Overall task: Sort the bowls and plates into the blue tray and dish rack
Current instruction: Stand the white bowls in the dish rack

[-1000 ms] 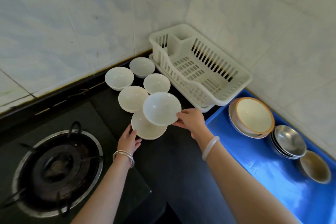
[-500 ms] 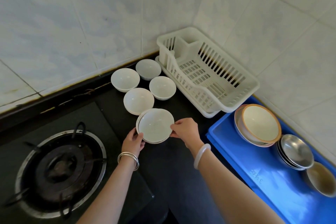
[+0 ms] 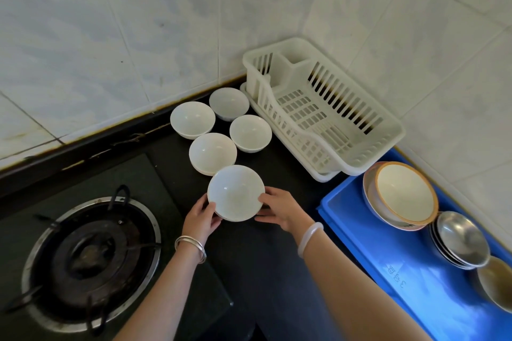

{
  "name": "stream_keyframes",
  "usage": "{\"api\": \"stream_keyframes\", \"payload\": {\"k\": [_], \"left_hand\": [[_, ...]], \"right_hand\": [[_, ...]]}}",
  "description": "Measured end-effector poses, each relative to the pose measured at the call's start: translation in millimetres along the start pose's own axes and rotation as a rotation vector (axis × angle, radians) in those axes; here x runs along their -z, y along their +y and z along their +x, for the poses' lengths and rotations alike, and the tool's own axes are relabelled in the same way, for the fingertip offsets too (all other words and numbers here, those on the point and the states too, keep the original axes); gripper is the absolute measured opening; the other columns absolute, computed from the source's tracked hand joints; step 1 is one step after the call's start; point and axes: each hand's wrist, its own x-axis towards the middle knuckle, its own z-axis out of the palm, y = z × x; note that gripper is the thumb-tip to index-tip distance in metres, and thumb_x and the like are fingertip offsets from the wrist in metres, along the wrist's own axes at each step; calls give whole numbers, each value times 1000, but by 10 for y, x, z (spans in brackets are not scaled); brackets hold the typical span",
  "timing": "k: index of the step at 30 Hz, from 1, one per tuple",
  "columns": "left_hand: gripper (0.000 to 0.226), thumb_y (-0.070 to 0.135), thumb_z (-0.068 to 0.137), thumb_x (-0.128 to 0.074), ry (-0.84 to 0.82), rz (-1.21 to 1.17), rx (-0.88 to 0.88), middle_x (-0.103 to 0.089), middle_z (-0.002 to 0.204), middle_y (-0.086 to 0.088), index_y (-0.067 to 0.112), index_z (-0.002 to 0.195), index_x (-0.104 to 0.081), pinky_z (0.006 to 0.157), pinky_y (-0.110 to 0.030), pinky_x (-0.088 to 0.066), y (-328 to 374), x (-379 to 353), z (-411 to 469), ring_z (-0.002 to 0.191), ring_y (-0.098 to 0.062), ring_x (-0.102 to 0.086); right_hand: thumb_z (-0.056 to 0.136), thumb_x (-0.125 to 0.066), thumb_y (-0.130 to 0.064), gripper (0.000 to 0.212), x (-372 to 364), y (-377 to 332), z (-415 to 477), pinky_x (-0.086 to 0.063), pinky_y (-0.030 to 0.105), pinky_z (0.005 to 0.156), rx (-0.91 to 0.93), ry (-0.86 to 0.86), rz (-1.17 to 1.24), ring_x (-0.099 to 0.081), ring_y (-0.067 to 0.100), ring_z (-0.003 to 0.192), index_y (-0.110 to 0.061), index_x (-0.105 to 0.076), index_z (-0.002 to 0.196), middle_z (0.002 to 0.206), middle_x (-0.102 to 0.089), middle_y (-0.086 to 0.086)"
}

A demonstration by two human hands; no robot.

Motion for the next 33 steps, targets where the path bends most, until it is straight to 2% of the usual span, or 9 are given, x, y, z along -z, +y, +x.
{"api": "stream_keyframes", "payload": {"k": [3, 8, 10, 14, 19, 24, 29, 31, 33], "left_hand": [[41, 17, 91, -49, 27, 1, -13, -50, 133, -5, 25, 131, -48, 79, -34, -51, -6, -22, -25, 121, -31, -51], [40, 15, 91, -50, 66, 33, -52, -53, 130, -6, 22, 130, -51, 75, -33, -53, 69, -122, -112, 118, -29, -53], [39, 14, 90, -51, 55, 3, -79, -57, 120, -3, 23, 127, -53, 68, -27, -53, 150, -185, -178, 112, -27, -57], [22, 11, 90, -52, -24, -69, -139, -61, 96, 5, 27, 103, -60, 57, -21, -53, 485, -529, -280, 90, -16, -63], [10, 13, 89, -54, -141, -36, -205, -57, 99, 0, 20, 95, -58, 66, -26, -57, 1057, -1214, -209, 97, -21, -60], [14, 12, 90, -53, -226, 0, -259, -56, 111, -13, 9, 103, -54, 74, -32, -55, 1480, -2013, 114, 99, -25, -59], [27, 9, 94, -42, -227, 66, -241, -50, 101, -10, 4, 119, -51, 74, -35, -53, 1631, -2627, 576, 88, -24, -54], [31, 8, 94, -39, -223, 123, -208, -48, 104, -11, 4, 123, -51, 82, -42, -52, 1620, -2769, 762, 92, -27, -50], [32, 8, 95, -37, -208, 195, -191, -47, 105, -12, 4, 123, -51, 91, -45, -50, 1611, -2870, 928, 93, -29, -49]], "right_hand": [[88, -58, -9, 47, 0, 47, 21, -60, 31, 62, 38, -32, 35, -74, 17, 74, -19, -51, 134, 96, -69, 1], [89, -58, -8, 43, 57, 38, -22, -61, 33, 67, 112, 17, 32, -74, 17, 78, -15, -54, 131, 97, -72, 5], [89, -58, -8, 42, 116, -50, -106, -60, 31, 65, 152, 25, 47, -74, 16, 78, -16, -56, 130, 95, -73, 5], [88, -59, -8, 38, 419, -424, -270, -60, 28, 64, 274, 45, 80, -74, 17, 78, -15, -59, 125, 95, -73, 6], [87, -61, -6, 27, 919, -1060, -341, -58, 22, 57, 399, 122, 157, -73, 16, 68, -20, -62, 110, 87, -72, 6], [88, -60, -10, 13, 1429, -1611, -97, -58, 23, 57, 460, 234, 172, -73, 18, 66, -16, -65, 98, 83, -73, 5], [91, -58, -11, 28, 1742, -1952, 425, -60, 26, 61, 435, 279, 129, -71, 22, 71, -5, -61, 118, 89, -69, 7], [92, -58, -11, 30, 1811, -1990, 633, -60, 25, 58, 393, 292, 119, -70, 22, 71, -3, -59, 121, 86, -68, 7], [93, -56, -10, 31, 1858, -1994, 830, -59, 26, 57, 359, 290, 144, -69, 23, 74, -3, -58, 122, 93, -67, 10]]}}
